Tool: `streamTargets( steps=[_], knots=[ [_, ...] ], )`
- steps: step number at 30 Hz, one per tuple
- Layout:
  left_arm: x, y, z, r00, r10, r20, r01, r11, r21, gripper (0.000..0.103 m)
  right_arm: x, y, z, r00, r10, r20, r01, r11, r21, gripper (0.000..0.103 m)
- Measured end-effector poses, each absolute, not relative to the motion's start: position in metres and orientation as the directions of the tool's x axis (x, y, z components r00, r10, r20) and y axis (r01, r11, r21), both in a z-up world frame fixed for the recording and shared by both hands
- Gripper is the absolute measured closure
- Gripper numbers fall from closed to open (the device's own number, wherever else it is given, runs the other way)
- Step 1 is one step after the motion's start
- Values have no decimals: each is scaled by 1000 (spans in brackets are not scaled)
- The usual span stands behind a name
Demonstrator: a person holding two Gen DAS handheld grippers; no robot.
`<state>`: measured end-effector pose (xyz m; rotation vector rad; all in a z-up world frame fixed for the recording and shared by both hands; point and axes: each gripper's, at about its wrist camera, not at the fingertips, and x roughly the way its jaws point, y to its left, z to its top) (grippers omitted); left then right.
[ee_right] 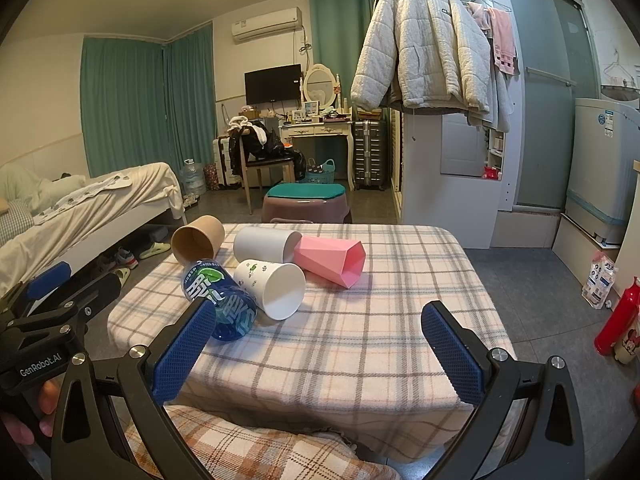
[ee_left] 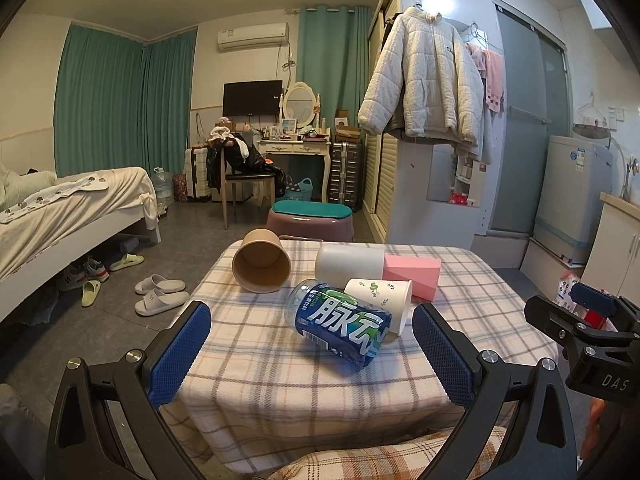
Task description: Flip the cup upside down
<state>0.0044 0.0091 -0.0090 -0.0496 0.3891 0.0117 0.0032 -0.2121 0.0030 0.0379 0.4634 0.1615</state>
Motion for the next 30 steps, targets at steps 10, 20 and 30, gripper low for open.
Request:
streamTargets(
  steps=[10,20,30],
  knots=[
    [4,9,-9,925,1,-379,-20,999,-47,0,4,-210,2,881,165,-444,-147,986,74,0],
    [6,9,-10,923,4,-385,-25,999,-48,0,4,-209,3,876,172,-451,-160,985,65,0],
    [35,12,0,899,88,-429,-107,994,-19,0,41,-201,21,842,190,-506,-238,971,-32,0]
  ],
)
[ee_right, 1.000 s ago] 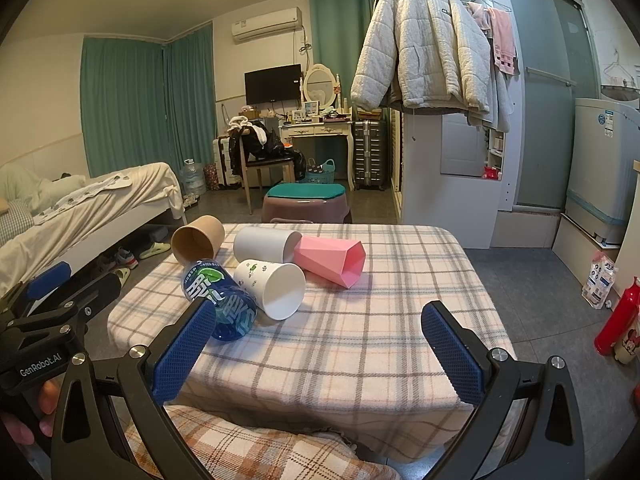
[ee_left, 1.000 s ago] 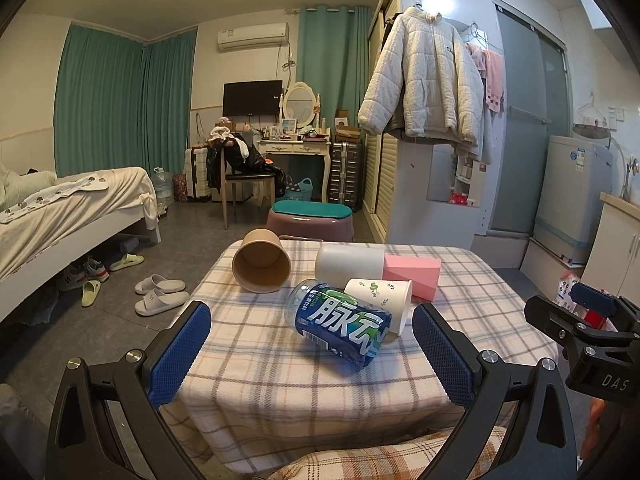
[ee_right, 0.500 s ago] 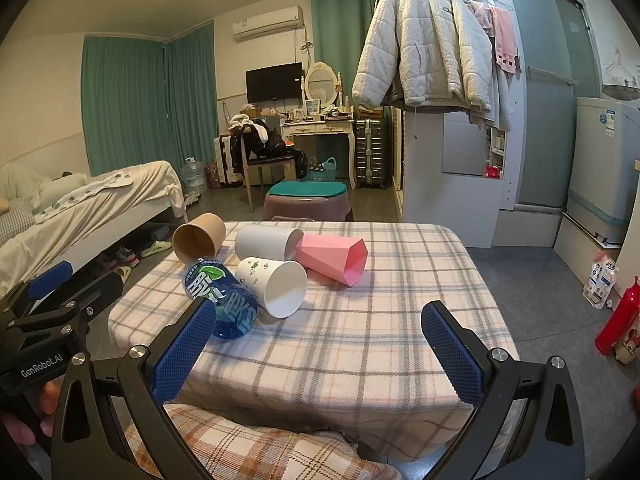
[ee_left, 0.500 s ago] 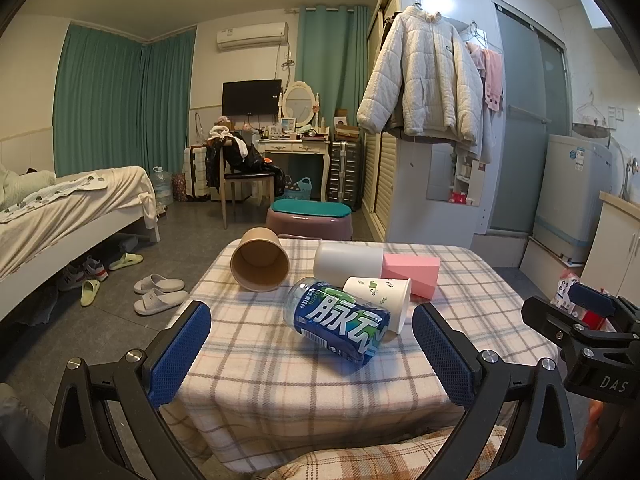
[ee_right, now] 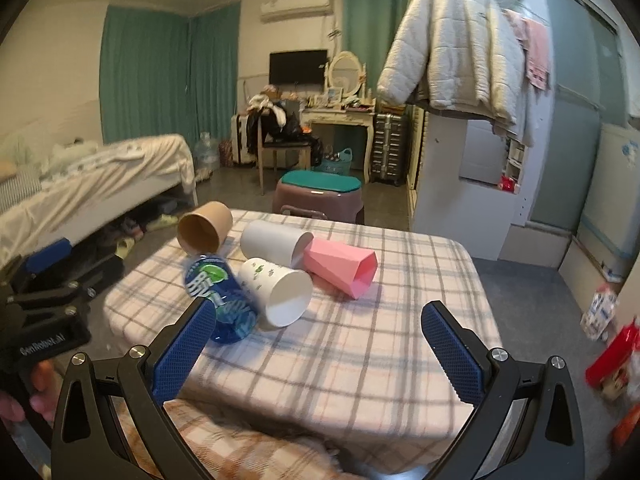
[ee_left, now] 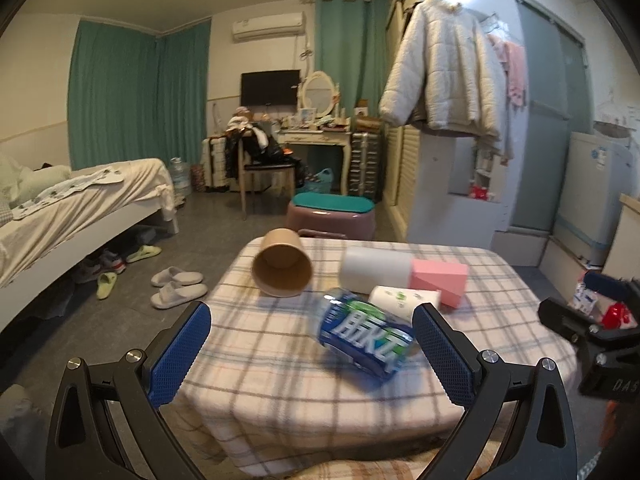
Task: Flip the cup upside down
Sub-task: 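Reach the right gripper to the white plastic cup and grasp it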
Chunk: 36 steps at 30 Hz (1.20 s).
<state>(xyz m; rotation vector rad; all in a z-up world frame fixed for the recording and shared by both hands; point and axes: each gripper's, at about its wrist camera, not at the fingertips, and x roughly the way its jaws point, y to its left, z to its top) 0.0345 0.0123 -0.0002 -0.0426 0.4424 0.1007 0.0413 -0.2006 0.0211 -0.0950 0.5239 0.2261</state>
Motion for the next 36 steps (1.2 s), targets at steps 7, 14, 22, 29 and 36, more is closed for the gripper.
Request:
streamTargets(
  steps=[7,14,22,29,36],
  knots=[
    [82,34,-4,862,140,-487,-171,985,-19,0,118,-178,30,747,252,-615,-405,906,-121,0],
    [133,50,-17,831,168,-531,-202,979,-7,0,204,-129,16,633,236,-738,-577,779,-245,0],
    [175,68,-41,786,195,-586,-230,973,15,0,283,-70,-29,486,170,-857,-732,614,-294,0],
    [193,81,-61,761,194,-618,-236,972,15,0,318,-46,-70,404,115,-908,-780,561,-277,1],
    [200,87,-72,753,182,-633,-233,972,1,0,331,-37,-90,341,101,-935,-805,544,-235,6]
  ],
)
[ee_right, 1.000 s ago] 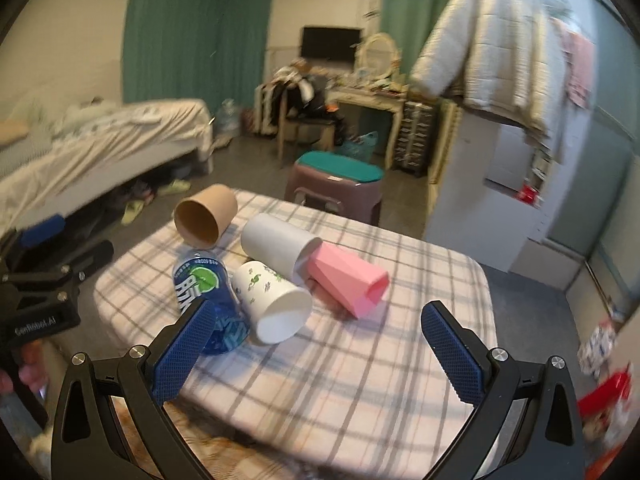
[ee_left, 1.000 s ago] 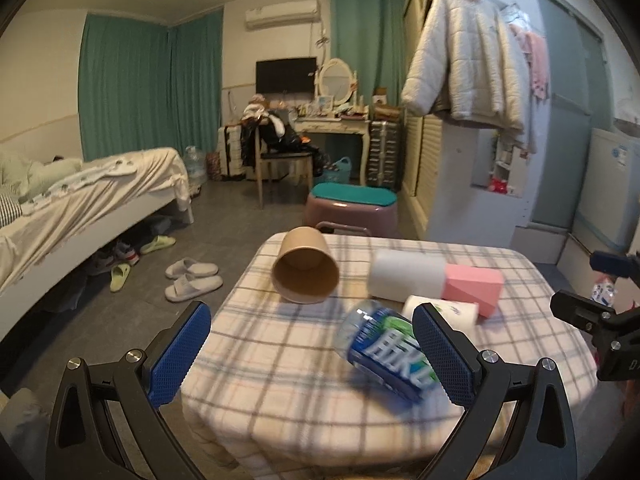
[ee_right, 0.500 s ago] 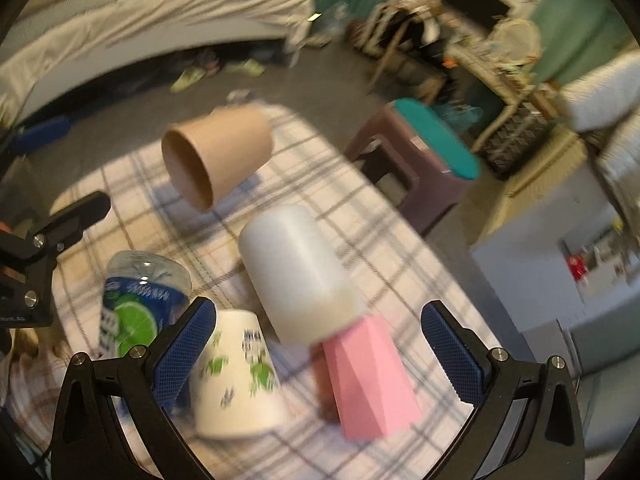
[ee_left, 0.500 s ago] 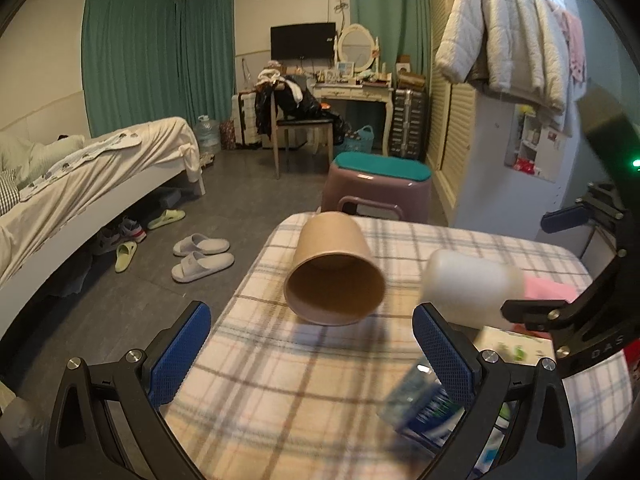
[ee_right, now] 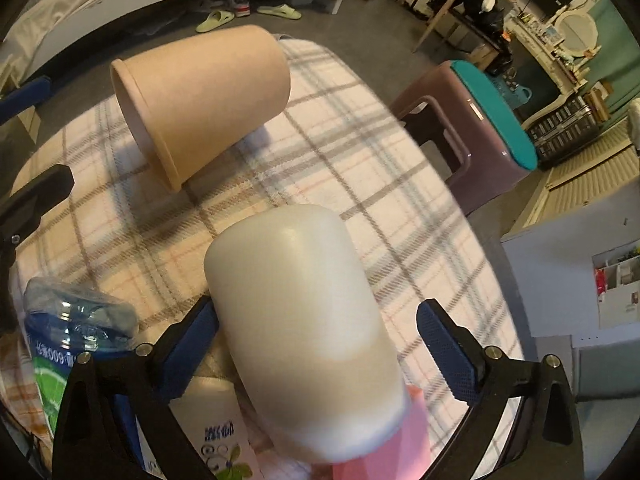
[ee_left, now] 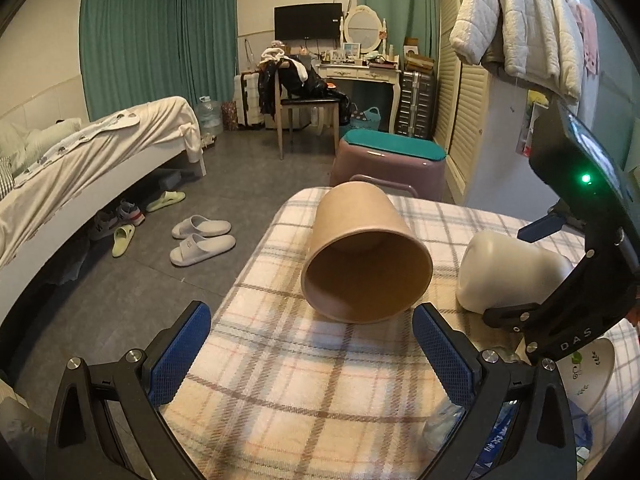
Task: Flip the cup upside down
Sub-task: 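Reach the right gripper to the white plastic cup and grasp it, then lift the white plastic cup with the right gripper and carry it aside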
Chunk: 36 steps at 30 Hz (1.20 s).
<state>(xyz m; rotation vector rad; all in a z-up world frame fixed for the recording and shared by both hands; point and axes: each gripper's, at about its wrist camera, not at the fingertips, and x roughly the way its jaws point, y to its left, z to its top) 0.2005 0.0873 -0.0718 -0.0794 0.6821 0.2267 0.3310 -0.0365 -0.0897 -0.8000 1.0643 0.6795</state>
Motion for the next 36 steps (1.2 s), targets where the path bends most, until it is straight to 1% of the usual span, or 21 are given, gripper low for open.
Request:
streamTargets(
  steps=[2,3,7,11,18,24,29,32,36],
  knots=[
    [201,88,-74,750,183,-635,-234,972,3,0,333,-34,-95,317,103,-943,-815,538,-215,15],
    [202,89,-75,749,181,-637,-234,972,1,0,333,-34,-95,309,110,-945,-818,538,-205,24],
    [200,91,-73,749,185,-637,-240,971,-1,0,336,-31,-91,320,132,-938,-803,563,-195,24],
    [195,92,-67,756,192,-625,-247,969,-2,0,338,-34,-72,360,175,-917,-766,617,-183,25],
    [174,87,-44,787,192,-586,-243,970,-8,0,313,-41,-13,447,237,-862,-704,688,-175,25],
    [143,73,-13,832,163,-530,-209,978,-27,0,271,-69,30,497,214,-841,-642,742,-191,25],
    [117,55,3,861,112,-496,-158,986,-52,0,230,-112,35,507,162,-847,-543,823,-168,25],
    [104,41,7,873,66,-483,-113,991,-69,0,204,-143,26,499,141,-855,-463,877,-126,25],
    [90,19,5,884,10,-468,-49,996,-70,0,170,-176,-1,498,120,-859,-350,934,-72,25]
  ],
)
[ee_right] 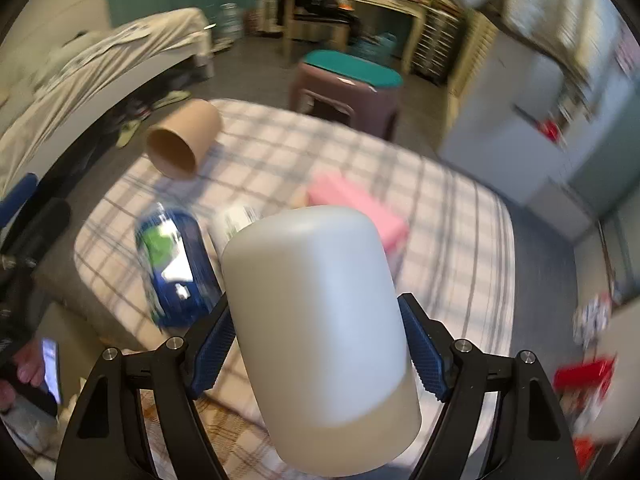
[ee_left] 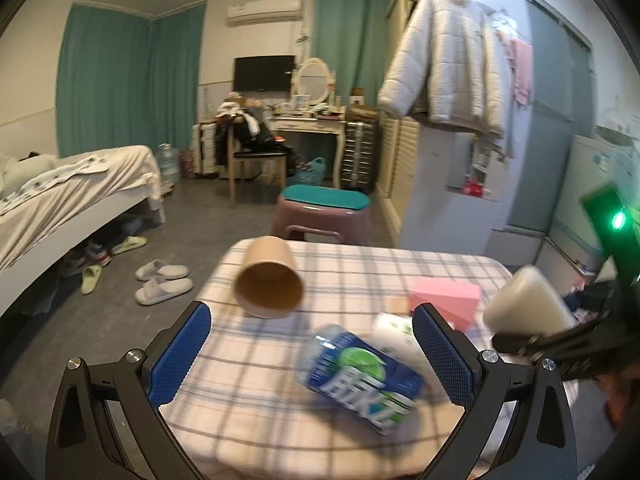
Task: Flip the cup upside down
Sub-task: 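Lift the white plastic cup with the right gripper and carry it aside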
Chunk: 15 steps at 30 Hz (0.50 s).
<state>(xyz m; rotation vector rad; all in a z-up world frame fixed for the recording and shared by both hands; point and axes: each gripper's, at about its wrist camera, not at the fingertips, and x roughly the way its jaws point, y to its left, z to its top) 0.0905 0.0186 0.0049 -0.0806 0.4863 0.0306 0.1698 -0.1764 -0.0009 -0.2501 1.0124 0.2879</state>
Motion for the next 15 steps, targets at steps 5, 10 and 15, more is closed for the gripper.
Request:
streamTargets(
  steps=[5,10,15],
  knots=[
    [83,-3,-8,878,-33,-477,6,998,-58,0,138,-199,-30,546,101,-832,-223,975,-28,25],
    [84,-13,-20,862,-26,-506,4,999,-44,0,140,-209,-49,535,128,-835,-169,985,43,25],
    [91,-14,-29,847,-3,-532,-12,1000,-24,0,156,-216,-67,512,120,-850,-124,990,66,25]
  ],
)
